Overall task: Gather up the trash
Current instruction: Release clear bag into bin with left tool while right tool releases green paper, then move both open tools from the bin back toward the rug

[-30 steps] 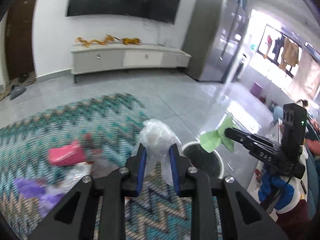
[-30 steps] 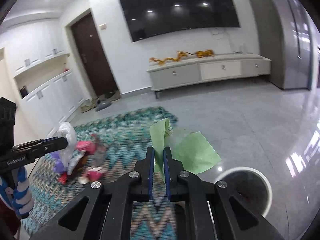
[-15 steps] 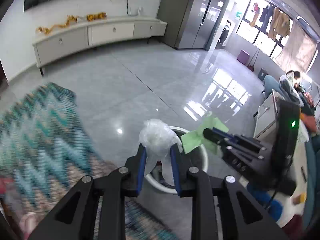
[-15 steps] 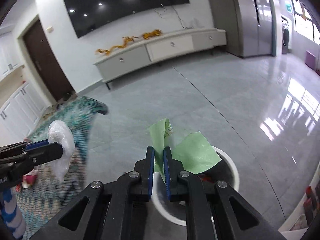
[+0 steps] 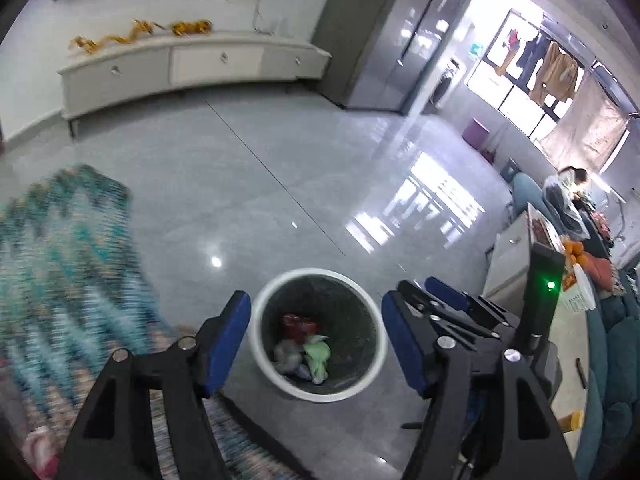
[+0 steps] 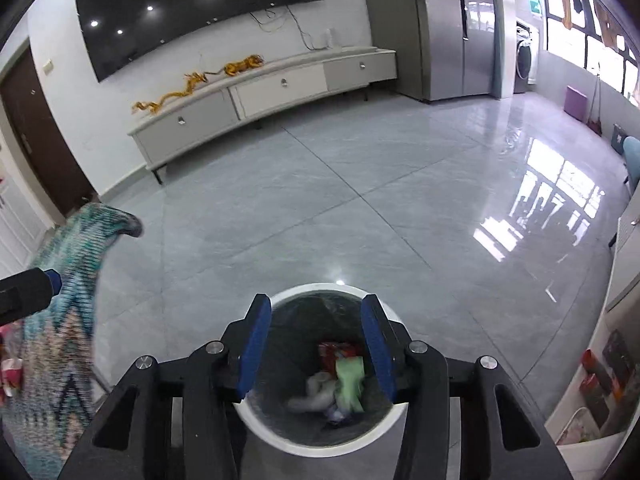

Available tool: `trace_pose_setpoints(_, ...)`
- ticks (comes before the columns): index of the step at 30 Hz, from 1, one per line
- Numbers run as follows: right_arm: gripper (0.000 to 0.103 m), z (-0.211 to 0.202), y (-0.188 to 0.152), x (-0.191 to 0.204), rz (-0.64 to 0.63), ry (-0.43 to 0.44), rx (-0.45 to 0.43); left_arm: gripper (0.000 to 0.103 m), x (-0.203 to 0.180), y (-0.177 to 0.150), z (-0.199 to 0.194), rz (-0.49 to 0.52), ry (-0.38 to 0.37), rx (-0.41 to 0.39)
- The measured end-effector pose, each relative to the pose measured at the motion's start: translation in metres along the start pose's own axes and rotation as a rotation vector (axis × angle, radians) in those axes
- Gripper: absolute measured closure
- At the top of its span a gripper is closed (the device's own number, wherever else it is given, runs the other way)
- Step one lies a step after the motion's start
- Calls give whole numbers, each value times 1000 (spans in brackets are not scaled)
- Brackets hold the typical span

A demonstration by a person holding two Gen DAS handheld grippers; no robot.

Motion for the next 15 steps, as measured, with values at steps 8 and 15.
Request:
trace_pose_setpoints(8, 59, -69, 14, 76, -85, 175, -117, 37, 44, -14, -126, -4, 172, -191)
trace_pose_setpoints(15, 56, -137, 30, 143, -178, 295, -227, 36, 93, -40, -242, -71, 335, -346)
Point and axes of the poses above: each gripper's, at about its wrist camera, not at the fingertips, and z roughly the way its jaws point, x to its left, y to its top, the point moved 5 cm from there along z, roughly the way its jaws point, and after that the axes turned 7 degrees about -y, right-handed, at the moved point
